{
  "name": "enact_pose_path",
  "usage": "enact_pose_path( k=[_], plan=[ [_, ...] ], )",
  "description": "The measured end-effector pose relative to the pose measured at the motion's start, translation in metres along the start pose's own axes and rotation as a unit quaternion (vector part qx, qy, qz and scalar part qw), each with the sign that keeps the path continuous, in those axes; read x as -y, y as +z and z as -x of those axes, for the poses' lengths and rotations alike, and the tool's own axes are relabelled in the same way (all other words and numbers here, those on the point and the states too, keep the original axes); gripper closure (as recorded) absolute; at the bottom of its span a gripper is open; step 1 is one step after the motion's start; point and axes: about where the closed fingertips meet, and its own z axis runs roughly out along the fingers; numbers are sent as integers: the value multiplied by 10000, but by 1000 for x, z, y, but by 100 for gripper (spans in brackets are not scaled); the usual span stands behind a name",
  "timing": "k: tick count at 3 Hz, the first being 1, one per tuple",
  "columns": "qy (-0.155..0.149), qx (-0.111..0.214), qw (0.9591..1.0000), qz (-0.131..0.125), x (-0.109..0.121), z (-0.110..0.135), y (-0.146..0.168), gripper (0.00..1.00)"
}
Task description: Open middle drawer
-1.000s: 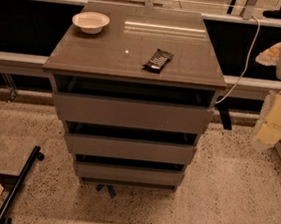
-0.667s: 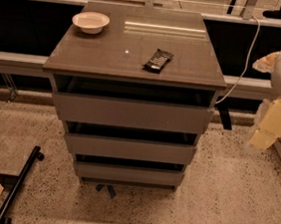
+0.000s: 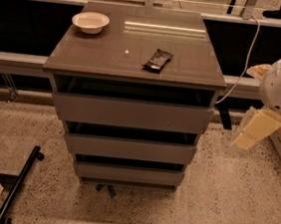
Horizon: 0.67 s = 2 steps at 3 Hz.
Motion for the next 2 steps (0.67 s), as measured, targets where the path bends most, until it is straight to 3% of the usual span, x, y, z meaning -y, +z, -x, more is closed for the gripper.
enact_pose_path(
  k=[1, 2],
  plan=[
    [11, 15, 10000, 3, -1, 1, 2, 0],
    [159, 231, 9996, 41, -17, 14, 34, 0]
  ],
)
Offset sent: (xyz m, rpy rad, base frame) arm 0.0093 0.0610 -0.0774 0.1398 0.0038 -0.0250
